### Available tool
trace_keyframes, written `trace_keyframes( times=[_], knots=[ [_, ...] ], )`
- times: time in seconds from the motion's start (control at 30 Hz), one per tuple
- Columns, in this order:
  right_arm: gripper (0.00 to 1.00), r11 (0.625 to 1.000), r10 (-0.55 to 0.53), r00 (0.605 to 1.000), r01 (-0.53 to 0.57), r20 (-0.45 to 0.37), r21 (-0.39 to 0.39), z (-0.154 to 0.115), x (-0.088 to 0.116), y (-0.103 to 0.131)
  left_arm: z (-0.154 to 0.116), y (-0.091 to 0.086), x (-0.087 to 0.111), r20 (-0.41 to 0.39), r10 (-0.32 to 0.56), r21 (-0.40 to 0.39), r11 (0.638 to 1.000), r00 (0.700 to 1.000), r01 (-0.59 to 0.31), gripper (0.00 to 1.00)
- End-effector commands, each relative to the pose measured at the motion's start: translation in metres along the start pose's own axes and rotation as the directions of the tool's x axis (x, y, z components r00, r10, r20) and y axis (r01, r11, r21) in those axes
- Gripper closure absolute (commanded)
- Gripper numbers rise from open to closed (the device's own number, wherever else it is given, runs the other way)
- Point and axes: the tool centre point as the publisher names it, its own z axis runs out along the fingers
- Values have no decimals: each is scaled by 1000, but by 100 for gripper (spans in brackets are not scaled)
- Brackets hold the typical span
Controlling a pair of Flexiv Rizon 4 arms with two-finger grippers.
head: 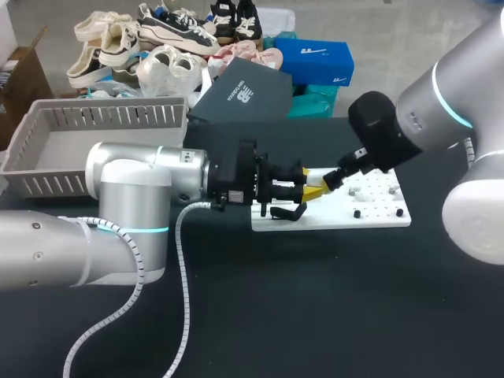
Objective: Pick up each earbud case from the left stands, insert the matching earbuds, close the lid, and place the case in the box.
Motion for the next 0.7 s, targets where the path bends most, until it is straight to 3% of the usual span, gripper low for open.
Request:
trace_keyframes(
  times=[0.03, 0.7],
  knots=[
    [0, 1000, 5, 1000, -5, 1, 13, 2, -1, 0, 0, -1, 0, 2, 1, -3, 1000, 1000, -1, 100],
    [0, 1000, -8, 1000, 8, 20, 28, -7, -15, -2, 0, -1, 0, 2, 1, -3, 1000, 1000, -1, 100]
  ],
)
